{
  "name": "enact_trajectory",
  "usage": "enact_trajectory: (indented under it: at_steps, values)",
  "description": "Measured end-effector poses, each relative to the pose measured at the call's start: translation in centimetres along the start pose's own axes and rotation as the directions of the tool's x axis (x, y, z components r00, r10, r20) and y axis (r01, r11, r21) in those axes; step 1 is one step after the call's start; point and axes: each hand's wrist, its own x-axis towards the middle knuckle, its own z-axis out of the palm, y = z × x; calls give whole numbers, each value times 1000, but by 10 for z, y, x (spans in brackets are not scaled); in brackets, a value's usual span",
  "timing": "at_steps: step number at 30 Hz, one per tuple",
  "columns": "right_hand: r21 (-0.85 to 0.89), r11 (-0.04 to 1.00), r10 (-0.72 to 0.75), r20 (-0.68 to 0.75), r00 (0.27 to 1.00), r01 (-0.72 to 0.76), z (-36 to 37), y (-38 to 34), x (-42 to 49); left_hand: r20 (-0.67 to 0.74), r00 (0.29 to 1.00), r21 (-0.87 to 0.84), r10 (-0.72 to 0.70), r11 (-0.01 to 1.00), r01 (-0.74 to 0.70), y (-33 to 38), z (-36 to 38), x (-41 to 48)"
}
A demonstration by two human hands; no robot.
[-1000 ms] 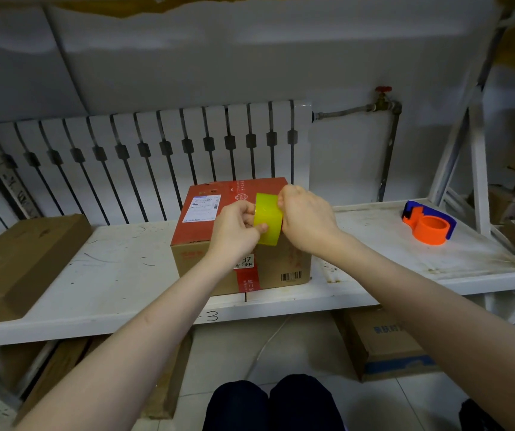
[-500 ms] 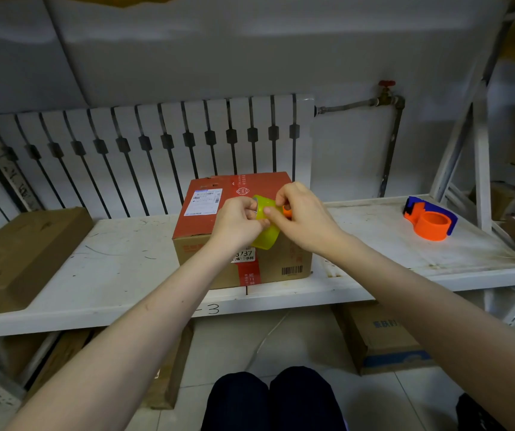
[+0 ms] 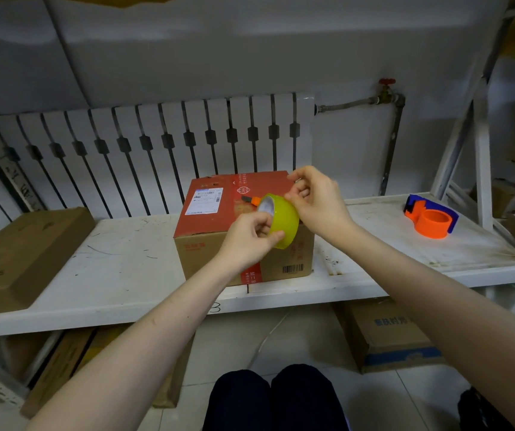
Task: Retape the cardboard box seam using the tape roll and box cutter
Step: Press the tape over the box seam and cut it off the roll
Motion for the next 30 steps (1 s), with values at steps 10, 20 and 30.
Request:
enact_trajectory:
  at_steps: [10,20,30]
  values:
    - [-45,969,-245,-70,967,242,-5,-20,-13,-23,984,-215,-175,962,166,10,2,-2]
    - [73,978,-191,-56,980,195,-5,-24,-18,45,920,-254,-389,886,388,3,7,-7]
    - [112,985,-132,-22,991,133,-6,-9,-18,-150,979,-319,-141,944,87,29,-13,1]
